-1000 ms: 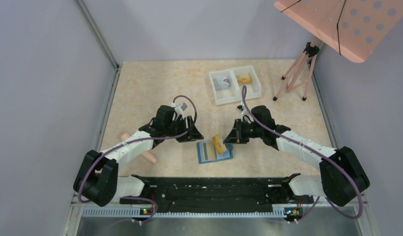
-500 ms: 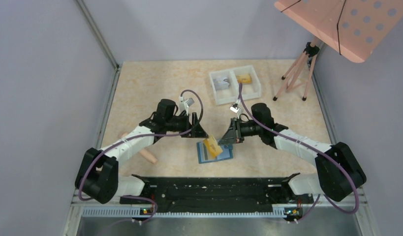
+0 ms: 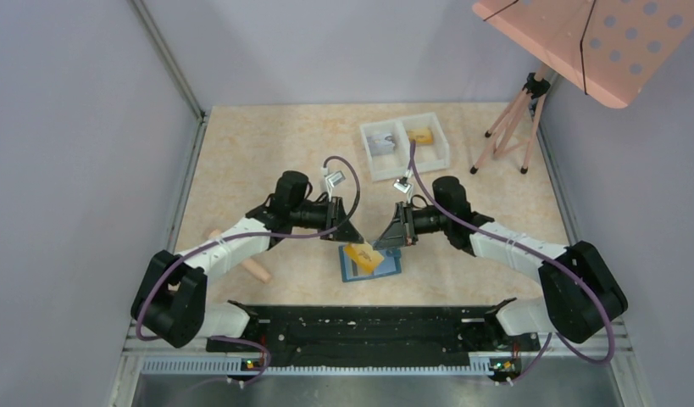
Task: Take the credit cards out of the card holder
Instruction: Remove the credit card from the card holder, then place the credit card in the storage box.
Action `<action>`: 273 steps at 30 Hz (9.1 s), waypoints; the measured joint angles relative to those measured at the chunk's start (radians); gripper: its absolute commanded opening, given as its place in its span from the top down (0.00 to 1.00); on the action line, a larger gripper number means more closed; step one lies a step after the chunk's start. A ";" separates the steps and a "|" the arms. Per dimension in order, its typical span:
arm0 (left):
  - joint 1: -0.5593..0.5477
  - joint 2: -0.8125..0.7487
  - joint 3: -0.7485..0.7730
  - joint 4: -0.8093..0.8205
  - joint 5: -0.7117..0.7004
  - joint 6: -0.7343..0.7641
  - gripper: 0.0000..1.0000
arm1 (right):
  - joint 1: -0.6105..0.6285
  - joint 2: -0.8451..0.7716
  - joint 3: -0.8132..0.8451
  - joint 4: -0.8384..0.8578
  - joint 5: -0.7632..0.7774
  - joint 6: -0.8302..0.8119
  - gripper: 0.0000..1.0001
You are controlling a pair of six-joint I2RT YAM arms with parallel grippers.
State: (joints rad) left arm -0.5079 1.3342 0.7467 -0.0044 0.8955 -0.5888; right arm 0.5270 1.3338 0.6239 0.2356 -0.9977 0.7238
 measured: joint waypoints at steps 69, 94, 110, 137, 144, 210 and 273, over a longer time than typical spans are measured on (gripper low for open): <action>-0.001 -0.354 -0.304 0.421 -0.728 -0.681 0.58 | 0.014 0.085 -0.114 0.680 0.327 0.514 1.00; -0.001 -0.463 0.003 -0.315 -0.791 -0.136 0.03 | -0.319 0.074 0.293 -0.147 0.440 -0.041 1.00; -0.001 -0.510 0.043 -0.473 -0.923 0.121 0.03 | -0.398 0.452 0.760 -0.411 0.774 -0.301 1.00; -0.001 -0.509 0.043 -0.488 -0.941 0.169 0.03 | -0.447 0.774 0.990 -0.398 0.632 -0.386 1.00; -0.001 -0.493 0.043 -0.488 -0.940 0.170 0.03 | -0.487 0.848 1.028 -0.375 0.551 -0.376 1.00; -0.001 -0.481 0.043 -0.489 -0.911 0.170 0.03 | -0.469 0.922 1.180 -0.509 0.696 -0.392 0.79; -0.001 -0.531 0.043 -0.489 -0.885 0.169 0.03 | -0.278 0.846 1.048 -0.523 1.059 -0.507 0.84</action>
State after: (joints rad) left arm -0.5091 0.8032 0.7895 -0.4934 0.0105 -0.4202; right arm 0.2485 2.1796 1.6722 -0.2874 0.0612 0.2169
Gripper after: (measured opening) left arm 0.969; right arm 0.157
